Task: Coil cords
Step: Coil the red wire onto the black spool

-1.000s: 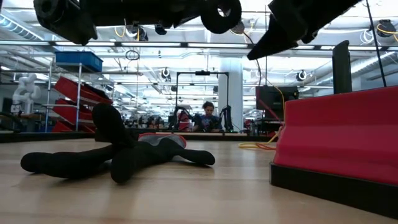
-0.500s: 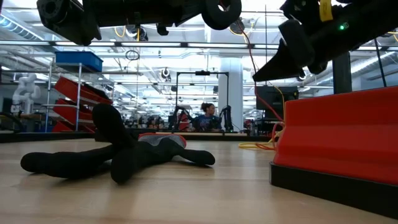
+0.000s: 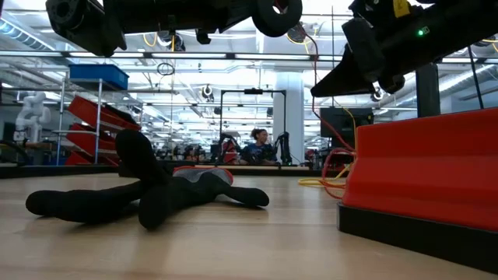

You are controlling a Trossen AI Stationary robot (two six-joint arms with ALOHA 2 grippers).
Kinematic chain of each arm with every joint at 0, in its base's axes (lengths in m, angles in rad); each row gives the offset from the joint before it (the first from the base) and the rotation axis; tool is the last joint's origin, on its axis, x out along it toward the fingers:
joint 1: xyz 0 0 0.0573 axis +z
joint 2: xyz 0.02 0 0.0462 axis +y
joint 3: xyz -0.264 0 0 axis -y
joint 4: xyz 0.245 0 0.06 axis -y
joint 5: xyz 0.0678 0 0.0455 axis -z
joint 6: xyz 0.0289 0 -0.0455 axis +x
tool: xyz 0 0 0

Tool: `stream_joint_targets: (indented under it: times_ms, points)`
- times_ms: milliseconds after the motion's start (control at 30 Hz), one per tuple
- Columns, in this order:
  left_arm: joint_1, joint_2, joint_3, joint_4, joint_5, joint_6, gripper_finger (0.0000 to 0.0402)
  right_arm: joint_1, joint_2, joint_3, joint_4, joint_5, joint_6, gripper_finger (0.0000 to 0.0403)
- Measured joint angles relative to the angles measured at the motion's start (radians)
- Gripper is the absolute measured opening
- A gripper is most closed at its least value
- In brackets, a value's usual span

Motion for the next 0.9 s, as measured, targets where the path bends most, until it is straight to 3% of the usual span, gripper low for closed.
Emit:
stream_joint_targets:
  times_ms: [267, 433, 633, 900]
  points:
    - [0.010, 0.000, 0.000, 0.015, 0.000, -0.022, 0.0000, -0.053, 0.101, 0.002, 0.170, -0.010, -0.015, 0.0001]
    - [0.031, 0.000, -0.001, -0.001, -0.010, -0.016, 0.0000, -0.124, 0.189, 0.069, 0.213, -0.124, -0.007, 0.0000]
    - [0.041, 0.002, -0.001, -0.054, -0.077, 0.098, 0.0000, -0.153, 0.233, 0.181, 0.183, -0.192, -0.096, 0.0000]
    - [0.040, 0.003, -0.001, -0.139, -0.090, 0.189, 0.0000, -0.169, 0.233, 0.300, 0.007, -0.215, -0.122, 0.0000]
